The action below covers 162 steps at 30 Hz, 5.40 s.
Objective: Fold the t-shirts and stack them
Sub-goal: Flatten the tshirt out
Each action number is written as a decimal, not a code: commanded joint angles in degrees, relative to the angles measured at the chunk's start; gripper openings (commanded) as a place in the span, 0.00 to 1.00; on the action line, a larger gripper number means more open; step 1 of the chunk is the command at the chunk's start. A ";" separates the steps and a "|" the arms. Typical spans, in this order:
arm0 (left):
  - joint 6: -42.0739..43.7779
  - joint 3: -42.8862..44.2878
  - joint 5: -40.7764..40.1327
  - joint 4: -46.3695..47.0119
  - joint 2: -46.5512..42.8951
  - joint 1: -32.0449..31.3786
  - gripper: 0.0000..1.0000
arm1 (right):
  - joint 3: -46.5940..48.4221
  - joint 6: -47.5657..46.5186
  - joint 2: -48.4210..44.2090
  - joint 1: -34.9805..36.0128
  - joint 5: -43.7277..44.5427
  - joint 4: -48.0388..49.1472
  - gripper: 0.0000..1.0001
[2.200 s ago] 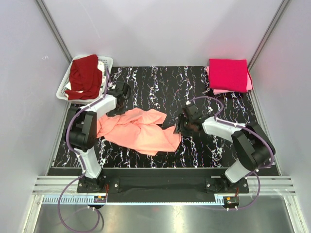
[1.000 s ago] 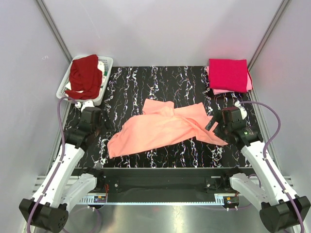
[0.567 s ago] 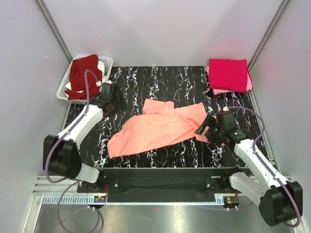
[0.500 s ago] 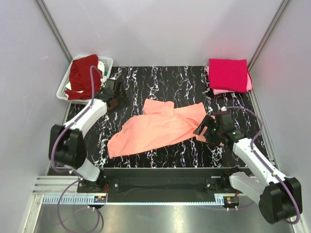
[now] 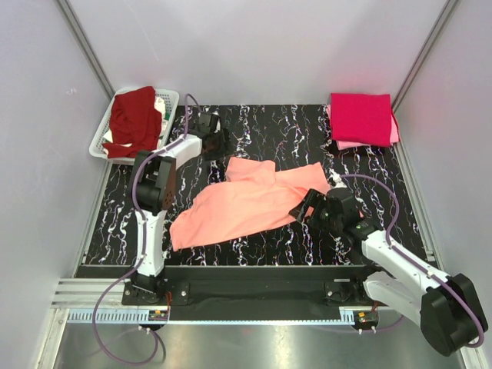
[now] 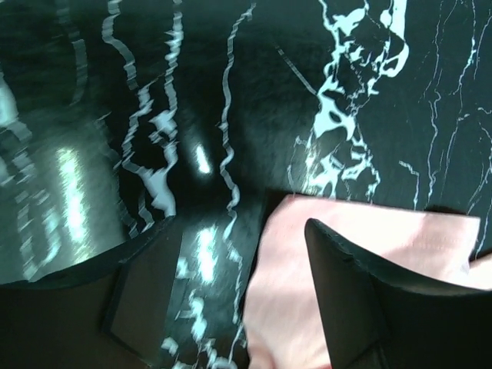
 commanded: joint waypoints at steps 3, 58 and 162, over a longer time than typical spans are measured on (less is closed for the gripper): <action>-0.22 6.12 4.60 3.09 4.93 -0.69 0.68 | -0.21 0.35 -0.28 0.37 0.82 6.24 0.88; 3.91 -1.09 -6.72 -5.86 -20.00 -2.89 0.00 | 0.40 1.06 2.63 0.28 1.78 6.34 0.91; 19.03 18.43 -7.16 -23.89 -64.90 2.03 0.02 | 69.40 -20.30 -2.95 2.74 42.82 -38.24 0.00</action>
